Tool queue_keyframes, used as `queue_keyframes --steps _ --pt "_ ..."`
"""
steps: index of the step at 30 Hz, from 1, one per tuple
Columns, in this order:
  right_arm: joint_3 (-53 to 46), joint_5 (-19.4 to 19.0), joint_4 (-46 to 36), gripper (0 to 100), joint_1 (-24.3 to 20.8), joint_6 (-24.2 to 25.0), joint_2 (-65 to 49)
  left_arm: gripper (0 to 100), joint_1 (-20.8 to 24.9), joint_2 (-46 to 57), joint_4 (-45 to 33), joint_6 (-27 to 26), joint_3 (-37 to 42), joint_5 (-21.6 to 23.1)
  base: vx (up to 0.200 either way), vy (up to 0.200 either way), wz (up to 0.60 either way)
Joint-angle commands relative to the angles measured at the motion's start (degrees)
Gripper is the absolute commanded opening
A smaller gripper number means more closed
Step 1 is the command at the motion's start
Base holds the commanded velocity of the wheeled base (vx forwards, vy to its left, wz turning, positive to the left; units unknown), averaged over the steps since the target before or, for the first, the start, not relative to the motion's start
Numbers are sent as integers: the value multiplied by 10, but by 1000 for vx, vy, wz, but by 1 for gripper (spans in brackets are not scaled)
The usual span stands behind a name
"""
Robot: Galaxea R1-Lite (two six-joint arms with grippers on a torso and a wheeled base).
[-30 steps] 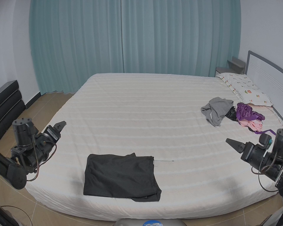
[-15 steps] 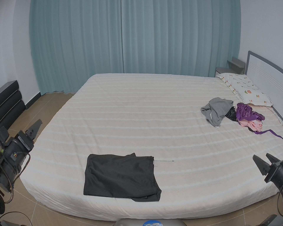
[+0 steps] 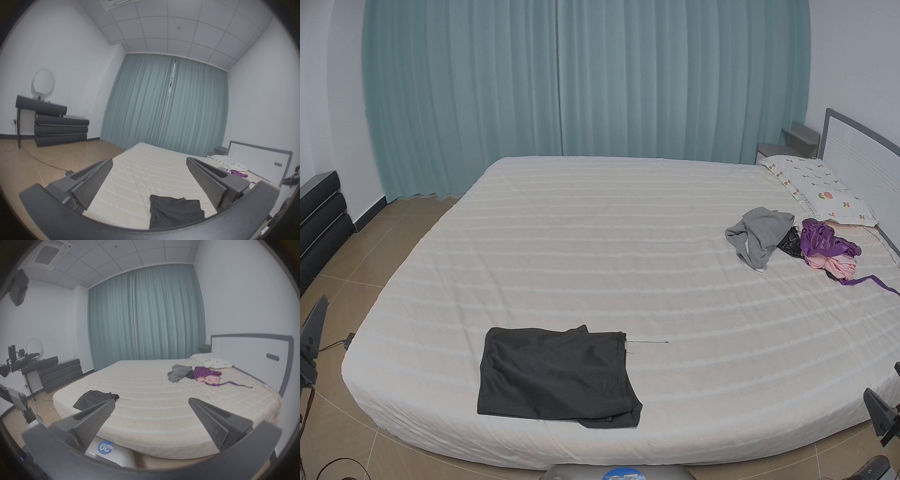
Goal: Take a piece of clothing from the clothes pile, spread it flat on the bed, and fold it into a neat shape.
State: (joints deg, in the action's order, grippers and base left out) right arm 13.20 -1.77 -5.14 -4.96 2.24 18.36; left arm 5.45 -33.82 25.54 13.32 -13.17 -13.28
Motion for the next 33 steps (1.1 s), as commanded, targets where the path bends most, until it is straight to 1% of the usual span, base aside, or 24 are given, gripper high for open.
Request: queue_keyframes --steps 1,2,3,4,8,9,11,13,16,18,19,20,22,23,24,25,27,28,30,31,33 --pt "38 5 -59 100 5 -39 -122 100 -16 137 -53 -47 -1 -3 0 0 0" --pt "38 14 -71 100 10 -45 -133 100 -18 154 -68 -57 0 -3 0 0 0" --pt "38 14 -71 100 10 -45 -133 100 -18 154 -68 -57 0 -3 0 0 0" --pt "38 26 -78 100 27 -48 -141 100 -21 176 -91 -59 0 -2 0 0 0" --pt "36 29 -101 100 39 -49 -166 100 -23 211 -120 -65 0 1 0 0 0" --pt "38 29 -119 100 47 -49 -178 100 -23 223 -129 -73 1 1 0 0 0" --pt "40 37 -134 100 50 -48 -184 100 -23 245 -146 -81 2 2 0 0 0" --pt "45 49 -132 100 50 -44 -184 100 -22 263 -160 -90 1 2 0 0 0" --pt "55 48 -127 100 50 -44 -184 100 -26 290 -172 -108 5 3 0 0 0" --pt "53 52 -111 100 50 -43 -184 100 -44 300 -173 -114 9 10 0 0 0" --pt "49 54 -96 100 50 -41 -184 100 -48 312 -173 -116 12 18 0 0 0" --pt "40 55 -74 100 50 -35 -184 100 -52 330 -174 -117 20 37 0 0 0" --pt "1 53 -37 100 50 -22 -184 100 -53 337 -164 -133 47 61 0 0 0" --pt "-24 53 -12 100 50 -22 -184 100 -53 337 -160 -140 60 62 0 0 0" --pt "-50 52 23 100 50 -24 -183 100 -53 337 -152 -145 70 63 0 0 0" --pt "-63 50 39 100 50 -26 -183 100 -54 337 -147 -146 75 64 0 0 0" --pt "-114 47 128 100 50 -49 -183 100 -54 337 -119 -156 100 66 0 0 0" --pt "-131 45 156 100 50 -61 -184 100 -54 337 -107 -160 109 66 0 0 0" --pt "-132 41 158 100 50 -69 -184 100 -53 337 -82 -163 129 67 0 0 0" --pt "-132 41 158 100 50 -69 -184 100 -53 337 -82 -163 129 67 0 0 0" --pt "-131 40 132 100 50 -66 -184 100 -53 337 -80 -164 132 68 0 0 0"
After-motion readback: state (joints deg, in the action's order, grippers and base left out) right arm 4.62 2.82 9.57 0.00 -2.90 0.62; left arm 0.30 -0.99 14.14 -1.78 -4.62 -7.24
